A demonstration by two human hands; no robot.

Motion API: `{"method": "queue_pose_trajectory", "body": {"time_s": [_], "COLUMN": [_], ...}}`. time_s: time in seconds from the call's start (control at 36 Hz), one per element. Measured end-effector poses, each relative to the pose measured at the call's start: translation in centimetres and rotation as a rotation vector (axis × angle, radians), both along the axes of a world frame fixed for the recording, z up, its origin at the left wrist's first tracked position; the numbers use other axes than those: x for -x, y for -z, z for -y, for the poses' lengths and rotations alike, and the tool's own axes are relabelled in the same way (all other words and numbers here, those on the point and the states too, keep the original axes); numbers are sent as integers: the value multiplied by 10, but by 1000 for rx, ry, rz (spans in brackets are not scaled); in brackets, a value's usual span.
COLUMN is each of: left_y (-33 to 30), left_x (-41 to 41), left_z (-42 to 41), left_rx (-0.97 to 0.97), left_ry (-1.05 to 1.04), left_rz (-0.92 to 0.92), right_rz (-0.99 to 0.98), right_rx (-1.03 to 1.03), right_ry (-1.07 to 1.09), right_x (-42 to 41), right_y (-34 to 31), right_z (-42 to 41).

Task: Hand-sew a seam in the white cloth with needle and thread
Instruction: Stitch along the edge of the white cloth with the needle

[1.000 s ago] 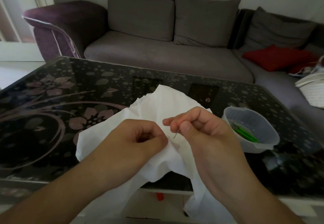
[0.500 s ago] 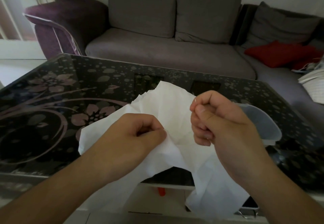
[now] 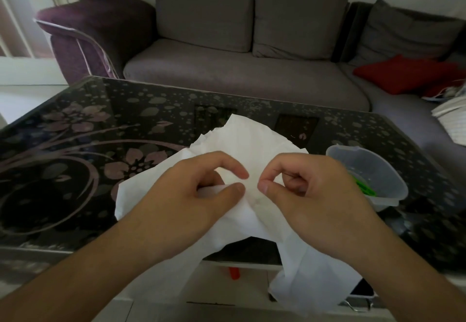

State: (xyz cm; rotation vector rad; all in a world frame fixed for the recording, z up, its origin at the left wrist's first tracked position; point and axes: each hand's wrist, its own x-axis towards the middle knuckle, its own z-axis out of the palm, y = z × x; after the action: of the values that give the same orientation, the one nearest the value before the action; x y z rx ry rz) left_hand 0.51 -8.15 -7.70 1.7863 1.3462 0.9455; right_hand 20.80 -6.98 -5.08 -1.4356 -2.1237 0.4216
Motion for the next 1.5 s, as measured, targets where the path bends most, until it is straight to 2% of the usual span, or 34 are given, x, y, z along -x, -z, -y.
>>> {"method": "queue_pose_trajectory", "body": {"time_s": [0.36, 0.64, 0.75, 0.92, 1.0, 1.28, 1.5], "left_y": [0, 1, 3, 2, 2, 2, 2], "left_x": [0, 1, 1, 1, 0, -1, 1], "left_z": [-2, -3, -2, -1, -1, -2, -2], "left_rx": [-16, -30, -39, -16, -24, -2, -22], "left_ry": [21, 13, 14, 12, 15, 18, 15], "left_rz": [-87, -87, -81, -99, -103, -92, -80], "right_rz": [-152, -192, -237, -168, -137, -161, -304], "right_rx": [-117, -134, -27, 106, 147, 18, 15], "right_ry": [143, 431, 363, -10, -99, -25, 241], "right_x": [-4, -16, -13, -2, 3, 1, -4], "right_y": [4, 3, 1, -3, 4, 7, 5], "right_z": [-6, -16, -13, -2, -1, -3, -5]}}
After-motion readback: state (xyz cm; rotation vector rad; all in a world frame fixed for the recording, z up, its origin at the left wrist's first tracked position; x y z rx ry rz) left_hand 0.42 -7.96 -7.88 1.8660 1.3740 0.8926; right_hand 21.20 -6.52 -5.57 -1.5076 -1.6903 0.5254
